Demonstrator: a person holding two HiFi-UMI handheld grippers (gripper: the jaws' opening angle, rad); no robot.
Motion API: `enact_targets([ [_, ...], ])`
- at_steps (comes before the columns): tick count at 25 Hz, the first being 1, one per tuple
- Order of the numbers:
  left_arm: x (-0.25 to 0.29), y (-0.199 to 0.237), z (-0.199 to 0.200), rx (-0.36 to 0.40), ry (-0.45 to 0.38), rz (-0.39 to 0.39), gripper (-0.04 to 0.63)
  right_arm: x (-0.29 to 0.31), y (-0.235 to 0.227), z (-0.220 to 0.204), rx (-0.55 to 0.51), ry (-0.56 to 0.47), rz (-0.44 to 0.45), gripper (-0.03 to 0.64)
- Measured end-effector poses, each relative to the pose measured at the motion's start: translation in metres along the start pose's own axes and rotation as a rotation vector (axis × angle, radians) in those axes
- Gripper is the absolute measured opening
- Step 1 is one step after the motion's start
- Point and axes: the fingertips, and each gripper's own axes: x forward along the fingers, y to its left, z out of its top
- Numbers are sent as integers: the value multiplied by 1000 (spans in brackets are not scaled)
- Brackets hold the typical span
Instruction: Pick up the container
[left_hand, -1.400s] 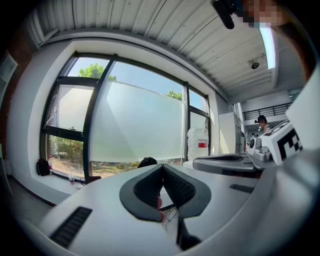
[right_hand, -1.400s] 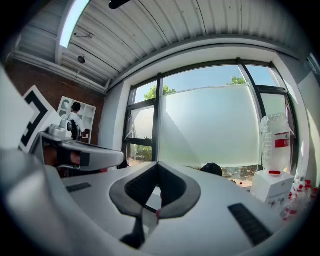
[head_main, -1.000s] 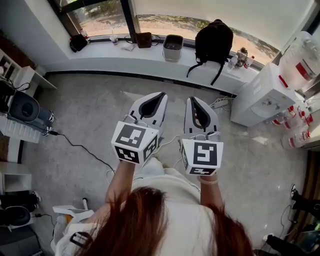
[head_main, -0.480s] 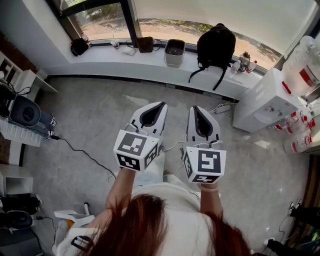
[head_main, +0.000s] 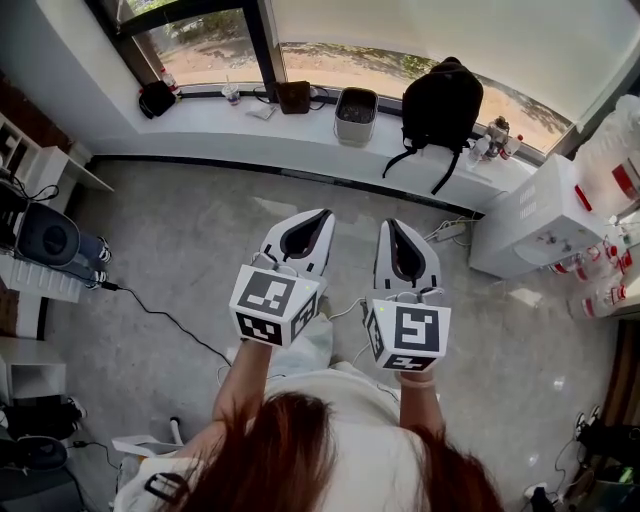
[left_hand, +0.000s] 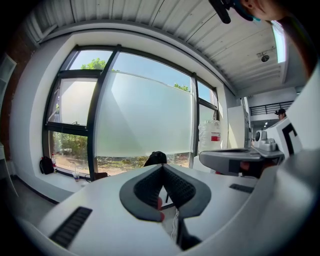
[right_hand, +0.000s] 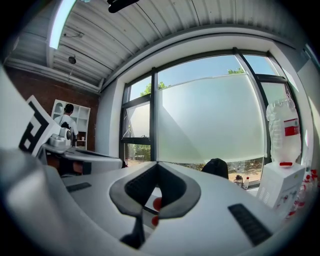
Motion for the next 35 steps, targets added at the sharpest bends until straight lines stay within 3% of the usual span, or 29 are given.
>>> enact_targets([
  [21, 83, 139, 24, -20, -23, -51, 14, 157, 24, 14, -66, 5, -75, 21],
  [35, 107, 168, 26, -39, -15, -86, 14, 193, 28, 13, -85, 23, -112, 21],
])
